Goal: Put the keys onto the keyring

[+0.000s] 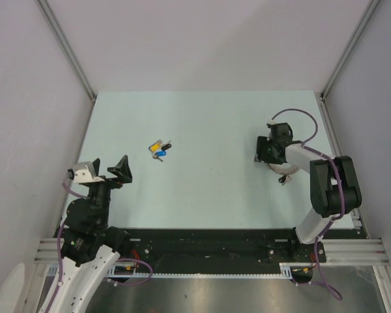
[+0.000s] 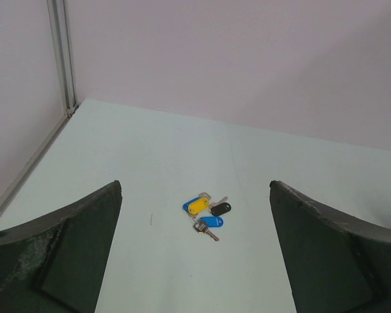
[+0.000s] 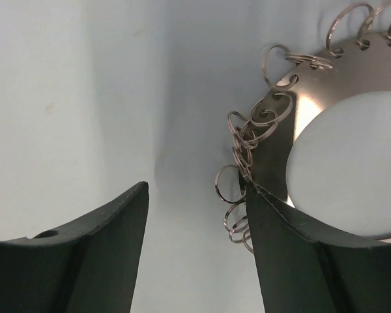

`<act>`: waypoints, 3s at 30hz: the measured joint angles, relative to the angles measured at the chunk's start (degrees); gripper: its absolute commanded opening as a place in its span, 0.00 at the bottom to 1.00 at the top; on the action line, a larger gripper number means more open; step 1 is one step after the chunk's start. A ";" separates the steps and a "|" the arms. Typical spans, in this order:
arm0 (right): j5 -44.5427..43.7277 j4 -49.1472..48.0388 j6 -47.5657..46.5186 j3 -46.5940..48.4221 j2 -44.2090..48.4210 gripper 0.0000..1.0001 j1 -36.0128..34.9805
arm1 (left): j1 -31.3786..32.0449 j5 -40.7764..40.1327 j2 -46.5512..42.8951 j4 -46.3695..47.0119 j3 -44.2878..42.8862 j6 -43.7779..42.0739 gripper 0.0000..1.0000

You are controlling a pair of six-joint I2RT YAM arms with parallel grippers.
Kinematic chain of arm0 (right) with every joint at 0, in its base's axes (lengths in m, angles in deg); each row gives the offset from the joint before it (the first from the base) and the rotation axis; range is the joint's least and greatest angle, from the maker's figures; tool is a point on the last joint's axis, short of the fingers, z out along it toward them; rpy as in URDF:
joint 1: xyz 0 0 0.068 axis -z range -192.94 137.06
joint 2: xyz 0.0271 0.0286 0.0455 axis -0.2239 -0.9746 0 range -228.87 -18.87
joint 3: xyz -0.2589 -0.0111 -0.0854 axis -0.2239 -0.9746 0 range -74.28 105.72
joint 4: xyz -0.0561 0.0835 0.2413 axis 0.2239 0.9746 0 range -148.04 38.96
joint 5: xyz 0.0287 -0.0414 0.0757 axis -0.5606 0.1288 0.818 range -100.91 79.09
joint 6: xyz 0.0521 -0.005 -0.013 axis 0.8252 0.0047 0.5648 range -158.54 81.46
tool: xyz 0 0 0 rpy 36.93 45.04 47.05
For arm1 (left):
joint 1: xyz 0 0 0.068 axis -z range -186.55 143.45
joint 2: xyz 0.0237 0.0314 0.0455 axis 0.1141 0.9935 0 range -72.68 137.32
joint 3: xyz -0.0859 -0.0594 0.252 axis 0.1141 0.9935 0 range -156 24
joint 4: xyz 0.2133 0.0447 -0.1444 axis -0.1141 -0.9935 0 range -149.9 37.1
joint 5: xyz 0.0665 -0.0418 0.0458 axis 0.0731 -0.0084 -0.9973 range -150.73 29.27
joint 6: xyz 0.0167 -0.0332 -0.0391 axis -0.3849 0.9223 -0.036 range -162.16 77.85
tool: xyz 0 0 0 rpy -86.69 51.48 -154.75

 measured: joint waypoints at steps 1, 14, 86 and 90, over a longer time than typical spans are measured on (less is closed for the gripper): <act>0.46 0.79 -0.02 0.20 0.02 0.64 -2.12 | 0.00 0.11 -0.17 0.00 0.00 0.00 1.00; 3.74 11.65 2.78 0.57 3.72 0.66 -40.81 | 0.15 1.27 -2.71 0.04 0.00 0.00 1.00; 1.16 -5.75 4.22 -11.19 14.10 0.41 -24.76 | 0.20 3.41 1.66 0.42 0.02 -0.07 1.00; -4.00 -2.01 4.28 -11.06 17.51 0.41 -30.38 | 0.20 3.41 1.66 0.42 0.02 -0.04 1.00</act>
